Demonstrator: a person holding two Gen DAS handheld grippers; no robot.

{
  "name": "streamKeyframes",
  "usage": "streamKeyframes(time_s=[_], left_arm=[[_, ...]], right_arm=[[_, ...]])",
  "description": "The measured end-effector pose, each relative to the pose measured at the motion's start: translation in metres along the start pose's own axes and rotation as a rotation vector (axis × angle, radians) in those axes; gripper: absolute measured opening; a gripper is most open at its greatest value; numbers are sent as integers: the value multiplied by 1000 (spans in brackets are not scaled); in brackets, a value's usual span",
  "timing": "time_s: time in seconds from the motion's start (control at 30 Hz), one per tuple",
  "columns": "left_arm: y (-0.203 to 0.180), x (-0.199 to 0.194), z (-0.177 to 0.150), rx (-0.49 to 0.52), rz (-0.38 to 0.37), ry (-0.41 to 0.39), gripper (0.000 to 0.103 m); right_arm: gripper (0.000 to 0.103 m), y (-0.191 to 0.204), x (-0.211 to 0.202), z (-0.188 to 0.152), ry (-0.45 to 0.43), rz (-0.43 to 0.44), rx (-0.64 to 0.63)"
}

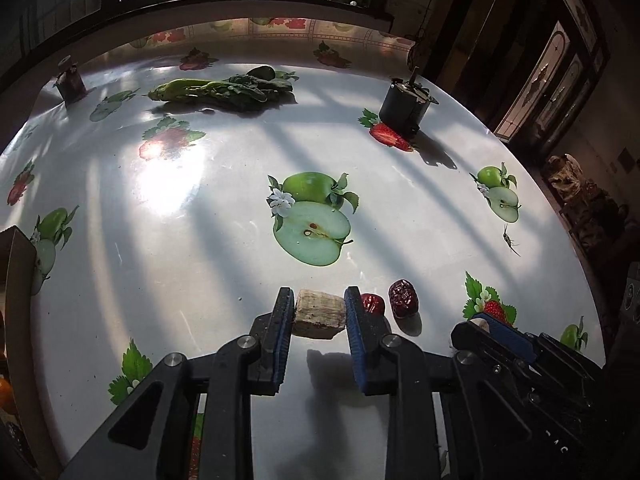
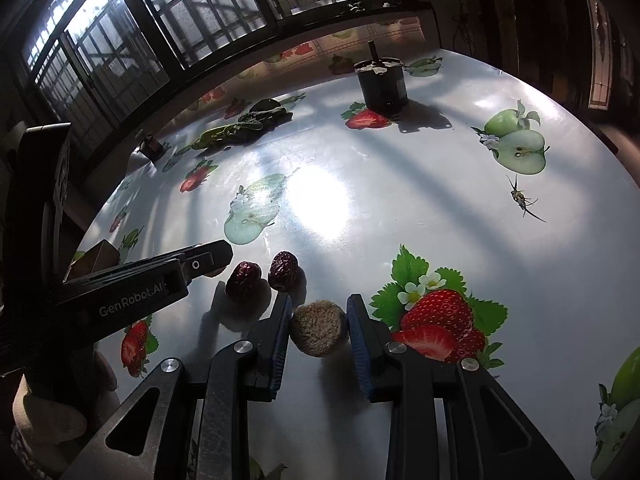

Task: Organize fruits
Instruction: 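Carry bread piece and bun into the tray and open both tools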

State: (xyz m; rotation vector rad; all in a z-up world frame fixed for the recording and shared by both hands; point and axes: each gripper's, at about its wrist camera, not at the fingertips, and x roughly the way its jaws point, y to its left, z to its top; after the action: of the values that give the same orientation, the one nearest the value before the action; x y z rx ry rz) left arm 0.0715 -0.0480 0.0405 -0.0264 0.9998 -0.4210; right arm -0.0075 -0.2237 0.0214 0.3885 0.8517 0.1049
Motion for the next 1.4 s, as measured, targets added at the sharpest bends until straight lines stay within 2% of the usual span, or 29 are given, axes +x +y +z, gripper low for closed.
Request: streamKeyframes(time_s=[0.2, 0.27, 0.47, 0.7, 0.87, 1.0, 1.1, 1.27, 1.4], left_arm=[[44, -59, -43, -125, -79, -44, 25], [67, -78, -59, -183, -83, -62, 25], [153, -134, -108, -373, -9, -136, 25], [240, -182, -159, -546, 124, -203, 25], [267, -192, -178, -560, 221, -213, 25], [276, -192, -185, -541, 257, -195, 25], [281, -189, -190, -529, 296, -179, 25], [285, -187, -192, -521, 301, -174, 25], [287, -188, -193, -529, 287, -187, 25]], right_arm=[[30, -1, 2, -4, 13, 151, 74], [30, 4, 1, -7, 23, 172, 85], [31, 48, -9, -23, 56, 236, 48], [31, 154, -16, -40, 89, 325, -125], [31, 237, 1, -64, 156, 384, -257], [31, 290, 19, -90, 207, 403, -357], [31, 316, 31, -108, 247, 413, -407], [32, 345, 49, -132, 302, 438, -473], [32, 358, 59, -146, 314, 413, -527]])
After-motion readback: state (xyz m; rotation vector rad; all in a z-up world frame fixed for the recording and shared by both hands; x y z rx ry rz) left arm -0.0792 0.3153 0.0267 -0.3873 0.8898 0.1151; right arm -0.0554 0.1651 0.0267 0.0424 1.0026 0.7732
